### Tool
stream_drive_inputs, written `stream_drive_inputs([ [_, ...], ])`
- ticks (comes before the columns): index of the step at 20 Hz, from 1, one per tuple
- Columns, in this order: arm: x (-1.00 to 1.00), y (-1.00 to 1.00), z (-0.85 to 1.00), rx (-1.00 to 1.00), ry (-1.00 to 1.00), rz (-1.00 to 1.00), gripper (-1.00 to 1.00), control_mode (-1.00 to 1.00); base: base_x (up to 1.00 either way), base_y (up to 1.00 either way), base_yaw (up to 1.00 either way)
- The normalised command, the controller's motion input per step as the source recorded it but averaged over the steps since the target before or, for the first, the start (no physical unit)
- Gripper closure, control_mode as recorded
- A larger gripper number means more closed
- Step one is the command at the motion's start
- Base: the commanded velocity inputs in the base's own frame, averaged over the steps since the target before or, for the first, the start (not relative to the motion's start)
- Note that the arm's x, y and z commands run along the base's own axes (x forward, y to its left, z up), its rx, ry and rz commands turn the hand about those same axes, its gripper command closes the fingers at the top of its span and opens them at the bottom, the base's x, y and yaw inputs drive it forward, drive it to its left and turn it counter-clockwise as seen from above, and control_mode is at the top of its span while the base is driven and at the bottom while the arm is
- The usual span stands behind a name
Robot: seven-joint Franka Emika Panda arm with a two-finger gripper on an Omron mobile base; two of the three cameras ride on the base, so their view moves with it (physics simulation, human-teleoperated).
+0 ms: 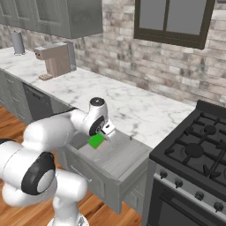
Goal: Restock the sink supplies by placing the sponge and soap dispenser on the counter and next to the sink. Make sure the soap dispenser is upright.
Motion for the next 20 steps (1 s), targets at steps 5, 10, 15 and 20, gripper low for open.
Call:
stream_drive_inputs([
  [5, -0.44, 0.25, 0.57, -0.01, 0.00, -0.03, 1.00, -1.00, 0.00, 0.00, 0.00],
  [10, -0.18, 0.39, 0.23, -0.03, 0.03, 0.06, 1.00, -1.00, 0.00, 0.00, 0.00],
  [15, -0.03, 0.60, 0.03, -0.08, 0.01, 0.15, 1.00, -1.00, 0.00, 0.00, 0.00],
  [20, 0.00, 0.61, 0.00, -0.10, 0.00, 0.25, 1.00, -1.00, 0.00, 0.00, 0.00],
])
